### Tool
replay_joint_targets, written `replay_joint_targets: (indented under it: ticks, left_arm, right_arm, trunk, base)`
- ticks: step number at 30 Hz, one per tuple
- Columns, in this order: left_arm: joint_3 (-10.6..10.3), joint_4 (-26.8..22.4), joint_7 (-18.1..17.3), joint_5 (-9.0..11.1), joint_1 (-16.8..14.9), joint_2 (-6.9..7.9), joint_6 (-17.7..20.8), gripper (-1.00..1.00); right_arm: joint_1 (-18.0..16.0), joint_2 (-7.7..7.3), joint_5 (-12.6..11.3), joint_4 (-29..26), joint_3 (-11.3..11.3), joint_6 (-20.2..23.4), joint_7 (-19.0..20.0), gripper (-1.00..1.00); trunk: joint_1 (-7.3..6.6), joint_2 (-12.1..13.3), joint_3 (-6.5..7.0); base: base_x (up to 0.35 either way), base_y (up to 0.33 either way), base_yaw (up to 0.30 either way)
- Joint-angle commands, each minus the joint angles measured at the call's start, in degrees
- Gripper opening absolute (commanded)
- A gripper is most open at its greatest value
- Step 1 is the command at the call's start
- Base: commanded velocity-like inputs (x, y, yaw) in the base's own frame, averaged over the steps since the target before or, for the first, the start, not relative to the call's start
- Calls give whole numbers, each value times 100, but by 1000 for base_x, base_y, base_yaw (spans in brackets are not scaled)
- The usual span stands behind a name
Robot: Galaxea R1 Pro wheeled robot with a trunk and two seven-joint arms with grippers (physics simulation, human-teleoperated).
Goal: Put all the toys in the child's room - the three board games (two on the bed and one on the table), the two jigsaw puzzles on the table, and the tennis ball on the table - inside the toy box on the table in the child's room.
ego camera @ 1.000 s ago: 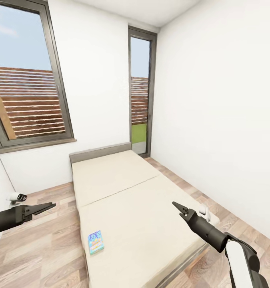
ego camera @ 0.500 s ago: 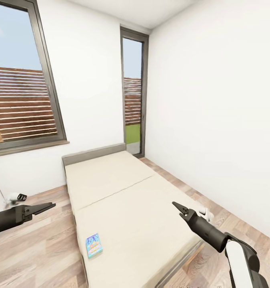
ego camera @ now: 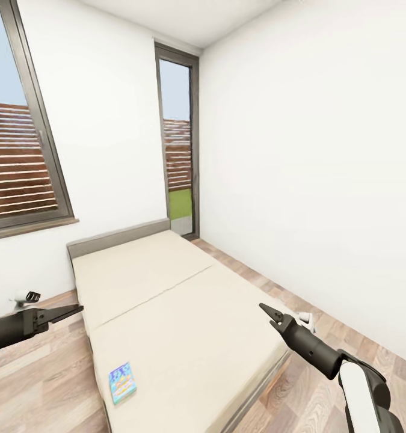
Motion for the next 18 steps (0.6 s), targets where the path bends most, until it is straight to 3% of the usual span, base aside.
replay_joint_targets:
  ticks: [1, 9, 18]
  left_arm:
    - [1, 0, -25, -5, 2, 2, 61, 100]
    - [1, 0, -25, -5, 1, 2, 61, 100]
    - [1, 0, -25, -5, 0, 2, 61, 100]
  right_arm:
    - [-6, 7, 30, 1, -16, 34, 41, 100]
    - [-5, 7, 30, 1, -18, 34, 41, 100]
    - [-6, -1, 37, 1, -18, 34, 41, 100]
  trunk:
    - [3, -3, 2]
    - [3, -3, 41]
    - [3, -3, 85]
  base:
    - [97, 0, -236]
    - [46, 47, -236]
    - [4, 241, -235]
